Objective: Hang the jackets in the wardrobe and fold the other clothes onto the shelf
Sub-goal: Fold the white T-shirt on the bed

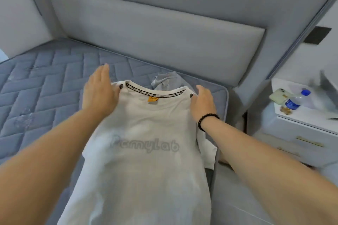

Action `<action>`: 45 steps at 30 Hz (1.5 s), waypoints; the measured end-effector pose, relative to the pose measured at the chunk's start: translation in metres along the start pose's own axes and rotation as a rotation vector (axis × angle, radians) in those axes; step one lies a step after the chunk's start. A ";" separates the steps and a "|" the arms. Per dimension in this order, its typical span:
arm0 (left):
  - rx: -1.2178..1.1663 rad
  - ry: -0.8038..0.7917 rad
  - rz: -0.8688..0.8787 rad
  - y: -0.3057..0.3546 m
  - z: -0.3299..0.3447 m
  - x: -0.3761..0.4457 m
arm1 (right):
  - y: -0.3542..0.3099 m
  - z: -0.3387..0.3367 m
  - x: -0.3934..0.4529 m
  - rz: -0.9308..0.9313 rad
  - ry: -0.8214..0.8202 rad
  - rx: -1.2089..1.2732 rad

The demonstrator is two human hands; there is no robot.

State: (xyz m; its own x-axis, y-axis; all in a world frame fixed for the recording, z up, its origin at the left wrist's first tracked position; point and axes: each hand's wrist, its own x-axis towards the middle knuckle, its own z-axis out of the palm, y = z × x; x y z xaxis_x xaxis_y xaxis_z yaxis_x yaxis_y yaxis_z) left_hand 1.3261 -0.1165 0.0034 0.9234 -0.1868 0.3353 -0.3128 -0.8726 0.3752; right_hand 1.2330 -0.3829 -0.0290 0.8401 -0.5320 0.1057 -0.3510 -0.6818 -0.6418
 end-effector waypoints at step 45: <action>0.126 -0.566 0.460 -0.226 0.079 -0.484 | 0.055 0.215 -0.590 -0.048 -0.316 -0.609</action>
State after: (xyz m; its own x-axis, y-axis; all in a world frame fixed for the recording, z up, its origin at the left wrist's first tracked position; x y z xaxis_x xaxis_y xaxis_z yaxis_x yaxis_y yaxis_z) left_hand 0.9677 0.1355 -0.3120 0.6891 -0.7207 -0.0752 -0.6995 -0.6887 0.1906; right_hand 0.8069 0.0014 -0.2897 0.9086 -0.3848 -0.1624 -0.4022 -0.9110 -0.0912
